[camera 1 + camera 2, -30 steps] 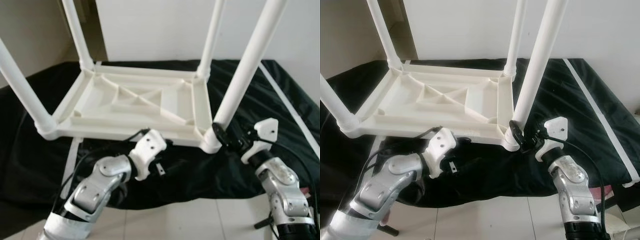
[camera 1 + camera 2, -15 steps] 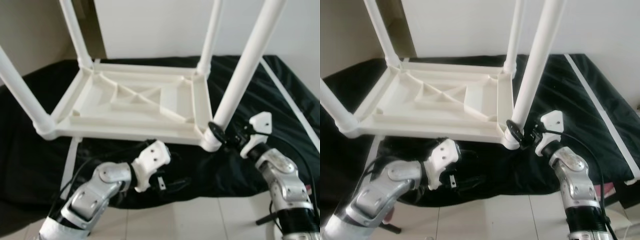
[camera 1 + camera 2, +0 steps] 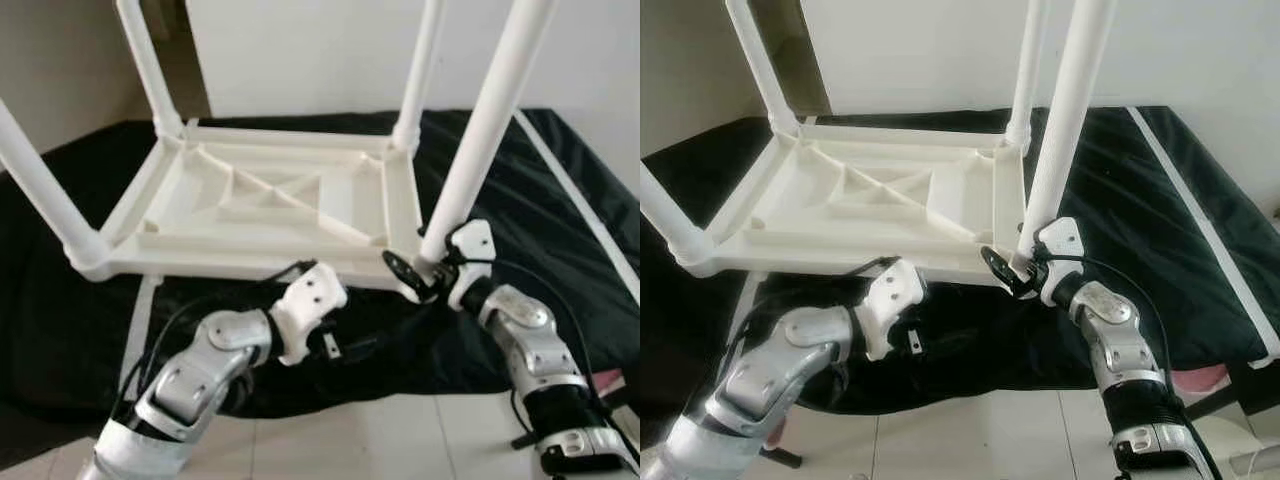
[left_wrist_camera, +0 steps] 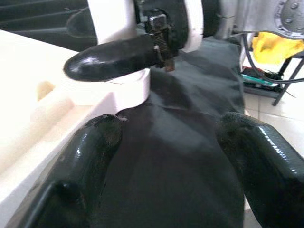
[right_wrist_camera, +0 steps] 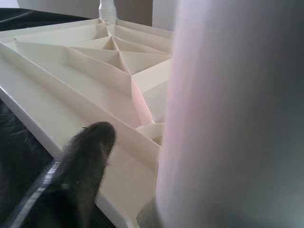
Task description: Building children table
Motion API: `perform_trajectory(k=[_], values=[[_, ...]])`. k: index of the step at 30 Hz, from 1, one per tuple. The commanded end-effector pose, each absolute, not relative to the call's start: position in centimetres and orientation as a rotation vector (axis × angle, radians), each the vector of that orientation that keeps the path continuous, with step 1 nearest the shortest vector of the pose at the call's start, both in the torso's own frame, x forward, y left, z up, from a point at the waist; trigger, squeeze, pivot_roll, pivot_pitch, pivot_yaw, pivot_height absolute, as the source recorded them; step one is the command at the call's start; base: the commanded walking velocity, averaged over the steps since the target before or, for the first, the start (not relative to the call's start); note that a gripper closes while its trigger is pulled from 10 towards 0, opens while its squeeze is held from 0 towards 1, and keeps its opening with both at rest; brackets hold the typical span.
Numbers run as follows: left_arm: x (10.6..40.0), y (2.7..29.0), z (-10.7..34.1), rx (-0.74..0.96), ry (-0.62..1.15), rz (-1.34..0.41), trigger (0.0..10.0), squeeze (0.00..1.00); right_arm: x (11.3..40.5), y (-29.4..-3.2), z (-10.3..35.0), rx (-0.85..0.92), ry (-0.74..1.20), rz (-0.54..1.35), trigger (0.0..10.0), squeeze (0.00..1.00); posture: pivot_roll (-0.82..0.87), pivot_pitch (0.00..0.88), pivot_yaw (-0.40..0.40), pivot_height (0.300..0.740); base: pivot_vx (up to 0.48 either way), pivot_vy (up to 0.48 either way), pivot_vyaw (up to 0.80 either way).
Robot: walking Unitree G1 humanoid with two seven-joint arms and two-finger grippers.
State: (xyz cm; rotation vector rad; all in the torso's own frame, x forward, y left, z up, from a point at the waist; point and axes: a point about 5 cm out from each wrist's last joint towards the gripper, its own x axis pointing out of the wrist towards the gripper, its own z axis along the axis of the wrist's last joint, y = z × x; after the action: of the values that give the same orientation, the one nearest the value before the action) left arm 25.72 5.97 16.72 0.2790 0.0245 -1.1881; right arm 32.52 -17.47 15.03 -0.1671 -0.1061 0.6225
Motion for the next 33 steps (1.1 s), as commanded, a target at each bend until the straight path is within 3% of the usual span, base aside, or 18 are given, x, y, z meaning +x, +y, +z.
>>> perform_trajectory(k=[1, 2, 3, 12, 13, 15, 16, 20, 21, 30, 33], values=[[26.3, 6.2, 16.7, 0.295, 0.016, -1.133, 10.0, 0.00, 32.7, -17.1, 14.8, -0.202, -0.094, 0.671, 1.2, 0.00, 0.00, 0.056, -0.017, 0.740, 0.000, 0.000, 0.00], [26.3, 6.2, 16.7, 0.295, 0.016, -1.133, 10.0, 0.00, 32.7, -17.1, 14.8, -0.202, -0.094, 0.671, 1.2, 0.00, 0.00, 0.056, -0.017, 0.740, 0.000, 0.000, 0.00], [26.3, 6.2, 16.6, 0.297, 0.015, -1.130, 10.0, 0.00, 32.8, -17.1, 14.7, -0.206, -0.093, 0.676, 0.0, 0.00, 0.00, 0.053, -0.020, 0.740, 0.000, 0.000, 0.00], [26.0, 6.0, 16.4, 0.288, 0.016, -1.124, 10.0, 0.00, 32.2, -17.7, 13.2, -0.165, -0.046, 0.663, 0.0, 0.00, 0.00, 0.055, -0.034, 0.740, 0.000, 0.000, 0.00], [25.9, 6.0, 16.4, 0.276, 0.014, -1.125, 10.0, 0.00, 31.9, -17.8, 12.8, -0.142, -0.038, 0.631, 4.5, 0.00, 0.00, 0.060, -0.036, 0.740, 0.000, 0.000, 0.00], [25.9, 6.0, 16.4, 0.276, 0.014, -1.125, 10.0, 0.00, 31.9, -17.8, 12.8, -0.142, -0.038, 0.631, 4.5, 0.00, 0.00, 0.060, -0.036, 0.740, 0.000, 0.000, 0.00], [25.9, 6.0, 16.4, 0.274, 0.015, -1.125, 10.0, 0.00, 31.8, -17.8, 12.7, -0.129, -0.034, 0.620, 10.0, 0.00, 0.00, 0.054, -0.033, 0.740, 0.000, 0.000, 0.00], [25.9, 5.9, 16.2, 0.276, 0.017, -1.125, 10.0, 0.00, 31.4, -17.3, 12.7, -0.116, -0.043, 0.584, 10.0, 0.00, 0.00, 0.055, -0.033, 0.740, 0.000, 0.000, 0.00], [26.0, 5.8, 16.3, 0.275, 0.016, -1.123, 10.0, 0.00, 31.4, -17.0, 12.5, -0.129, -0.030, 0.472, 10.0, 0.00, -0.01, 0.060, -0.034, 0.740, 0.000, 0.000, 0.00], [26.0, 5.7, 15.8, 0.244, 0.029, -1.086, 10.0, 0.00, 30.7, -15.6, 11.7, -0.051, 0.037, 0.179, 10.0, 0.00, -0.02, 0.060, -0.032, 0.740, 0.000, 0.000, 0.00], [25.8, 5.4, 15.7, 0.233, 0.029, -1.086, 10.0, 0.00, 29.9, -15.5, 11.1, 0.007, 0.054, -0.111, 10.0, 0.00, -0.02, 0.061, -0.036, 0.740, 0.000, 0.000, 0.00]])
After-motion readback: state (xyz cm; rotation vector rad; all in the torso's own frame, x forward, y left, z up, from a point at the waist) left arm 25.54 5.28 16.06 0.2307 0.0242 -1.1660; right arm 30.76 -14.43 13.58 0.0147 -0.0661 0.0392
